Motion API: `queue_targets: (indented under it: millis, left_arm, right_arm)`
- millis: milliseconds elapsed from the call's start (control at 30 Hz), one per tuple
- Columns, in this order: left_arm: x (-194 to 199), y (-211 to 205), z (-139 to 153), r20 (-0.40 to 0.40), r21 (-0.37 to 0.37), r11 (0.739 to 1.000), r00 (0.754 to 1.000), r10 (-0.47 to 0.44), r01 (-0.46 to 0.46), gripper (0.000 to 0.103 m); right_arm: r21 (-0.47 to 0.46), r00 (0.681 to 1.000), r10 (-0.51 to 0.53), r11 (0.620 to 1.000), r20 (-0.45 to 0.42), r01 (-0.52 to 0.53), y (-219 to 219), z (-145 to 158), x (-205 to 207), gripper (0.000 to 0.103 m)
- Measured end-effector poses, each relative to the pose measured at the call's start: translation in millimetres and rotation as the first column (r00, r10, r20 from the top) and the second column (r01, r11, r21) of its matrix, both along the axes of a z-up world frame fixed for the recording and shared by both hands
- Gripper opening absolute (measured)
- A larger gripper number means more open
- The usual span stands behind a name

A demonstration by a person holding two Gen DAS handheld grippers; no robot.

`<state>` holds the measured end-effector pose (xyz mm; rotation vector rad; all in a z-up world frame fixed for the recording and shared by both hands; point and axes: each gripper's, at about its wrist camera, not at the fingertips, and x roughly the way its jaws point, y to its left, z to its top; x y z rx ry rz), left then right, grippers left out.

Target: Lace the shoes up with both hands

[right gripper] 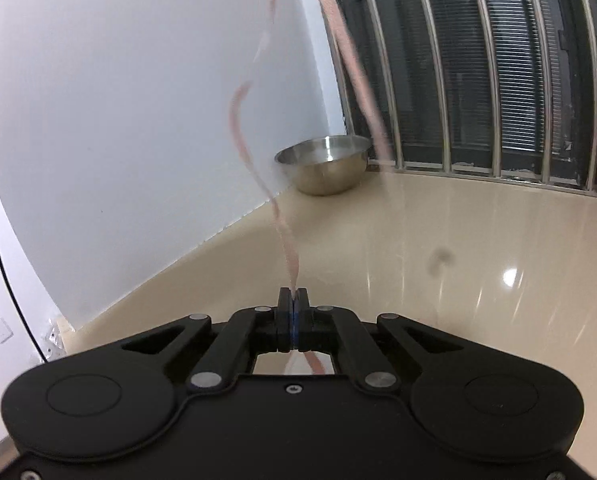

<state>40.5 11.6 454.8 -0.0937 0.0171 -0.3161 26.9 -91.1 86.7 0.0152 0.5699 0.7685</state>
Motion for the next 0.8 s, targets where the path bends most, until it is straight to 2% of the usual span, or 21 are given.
queue_targets:
  millis: [167,333,433,533,600,633,700,733,800]
  left_arm:
    - [2.8,-0.5,0.0,0.001,-0.01,1.0,1.0,-0.003,0.003,0.001]
    - [-10.3,-4.4,-10.4,0.011,-0.019,1.0,1.0,0.01,-0.01,0.001]
    - [-14.9,-1.3,-9.7,0.019,-0.007,1.0,1.0,0.014,-0.014,0.001]
    - [-17.4,3.1,-4.5,0.026,-0.025,1.0,1.0,0.012,-0.011,0.001]
    - [-20.5,3.9,-2.4,0.034,-0.027,1.0,0.999,0.01,-0.009,0.001]
    - [-22.7,3.4,-2.1,0.039,-0.02,1.0,0.999,0.018,-0.017,0.001]
    - [-25.8,3.1,-2.0,0.034,-0.01,1.0,0.999,0.019,-0.018,0.001]
    - [-28.3,2.9,-2.0,0.035,-0.001,1.0,0.999,0.022,-0.022,0.001]
    - [-32.2,5.0,-1.1,0.031,-0.004,1.0,0.999,0.023,-0.023,0.001]
  right_arm:
    - [0.007,0.999,0.023,1.0,0.024,-0.023,0.0,0.3,-9.1,0.0]
    - [-0.035,0.998,0.059,0.998,0.039,-0.057,8.6,2.1,-23.1,0.0]
    - [0.071,0.999,0.03,0.997,0.018,-0.032,2.9,12.7,-22.4,0.0]
    - [-0.001,0.995,0.087,0.996,0.057,-0.087,14.4,18.3,-30.2,0.0]
    - [-0.026,0.996,0.074,0.997,0.059,-0.072,17.4,23.6,-29.4,0.0]
    - [-0.042,0.994,0.06,0.998,0.087,-0.057,18.7,25.5,-28.9,0.0]
    - [-0.08,0.991,0.032,0.997,0.129,-0.022,22.6,25.8,-21.8,0.007]
    - [-0.108,0.992,0.027,0.994,0.122,-0.014,18.7,27.7,-22.4,0.013]
    - [-0.076,0.992,0.014,0.997,0.128,-0.004,-0.1,35.6,-26.5,0.035]
